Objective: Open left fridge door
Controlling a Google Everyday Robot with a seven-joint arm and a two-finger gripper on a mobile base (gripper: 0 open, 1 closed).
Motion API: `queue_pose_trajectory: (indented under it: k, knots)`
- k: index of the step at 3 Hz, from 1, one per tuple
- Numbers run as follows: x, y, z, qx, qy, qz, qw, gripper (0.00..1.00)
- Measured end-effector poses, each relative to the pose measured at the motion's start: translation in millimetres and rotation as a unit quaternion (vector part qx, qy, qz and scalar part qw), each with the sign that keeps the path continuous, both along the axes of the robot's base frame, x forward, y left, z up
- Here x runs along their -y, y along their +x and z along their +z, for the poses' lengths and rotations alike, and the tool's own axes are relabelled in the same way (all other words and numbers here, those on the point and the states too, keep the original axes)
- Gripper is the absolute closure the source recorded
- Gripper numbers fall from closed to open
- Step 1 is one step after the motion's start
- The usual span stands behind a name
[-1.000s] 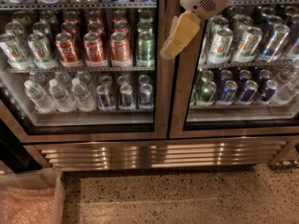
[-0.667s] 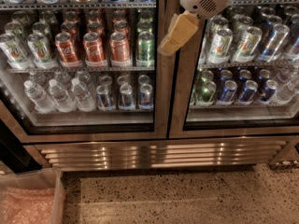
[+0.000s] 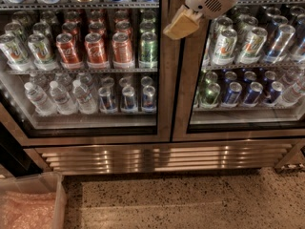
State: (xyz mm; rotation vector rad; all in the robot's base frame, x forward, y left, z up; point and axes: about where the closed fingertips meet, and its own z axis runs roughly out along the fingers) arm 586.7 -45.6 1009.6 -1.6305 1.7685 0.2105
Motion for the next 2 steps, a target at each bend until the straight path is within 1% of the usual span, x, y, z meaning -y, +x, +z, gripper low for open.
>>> queue_pose_trajectory:
  k: [1, 2]
  knots:
    - [0.0, 0.0, 0.0, 0.0, 0.0, 0.0, 1.0, 0.89]
    - [-0.1, 0.0, 0.0, 0.0, 0.0, 0.0, 1.0, 1.0]
